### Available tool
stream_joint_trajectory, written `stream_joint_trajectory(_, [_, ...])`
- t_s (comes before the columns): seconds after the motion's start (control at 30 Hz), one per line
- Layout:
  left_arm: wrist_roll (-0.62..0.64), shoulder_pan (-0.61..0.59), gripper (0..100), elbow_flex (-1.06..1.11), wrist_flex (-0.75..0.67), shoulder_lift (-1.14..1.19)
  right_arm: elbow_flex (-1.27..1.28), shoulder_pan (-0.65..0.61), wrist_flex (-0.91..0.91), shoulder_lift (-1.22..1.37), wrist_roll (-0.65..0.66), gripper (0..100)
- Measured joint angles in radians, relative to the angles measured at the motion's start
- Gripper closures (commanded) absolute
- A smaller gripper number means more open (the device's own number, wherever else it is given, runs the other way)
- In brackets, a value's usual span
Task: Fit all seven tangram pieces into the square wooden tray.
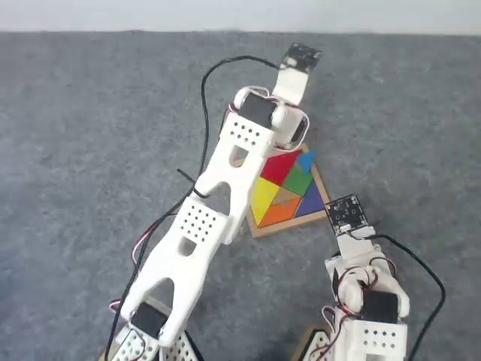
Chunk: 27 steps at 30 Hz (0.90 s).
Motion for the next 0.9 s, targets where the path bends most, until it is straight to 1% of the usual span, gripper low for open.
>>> stream_joint_trajectory(0.23, [-0.114, 0.002, 99, -0.005, 0.002, -0.018, 0.000, 0.000, 0.000, 0.000, 0.000, 99.1])
stream_joint_trajectory(0.33, [-0.104, 0.003, 99, 0.054, 0.002, -0.060, 0.000, 0.000, 0.000, 0.000, 0.000, 99.1])
stream_joint_trajectory(0.4, [-0.086, 0.003, 99, 0.193, 0.002, -0.140, 0.000, 0.000, 0.000, 0.000, 0.000, 99.1])
stream_joint_trajectory(0.6, [-0.095, 0.029, 99, 0.847, 0.002, -0.491, 0.000, 0.000, 0.000, 0.000, 0.000, 99.1])
stream_joint_trajectory(0.77, [-0.103, 0.043, 99, 1.123, -0.005, -0.922, 0.000, 0.000, 0.000, 0.000, 0.000, 99.1])
stream_joint_trajectory(0.83, [-0.160, 0.048, 99, 1.243, -0.064, -1.083, 0.000, -0.002, 0.000, 0.000, 0.000, 99.1])
stream_joint_trajectory(0.9, [-0.224, 0.044, 99, 1.393, -0.167, -1.186, 0.000, -0.002, 0.000, 0.000, 0.000, 99.1])
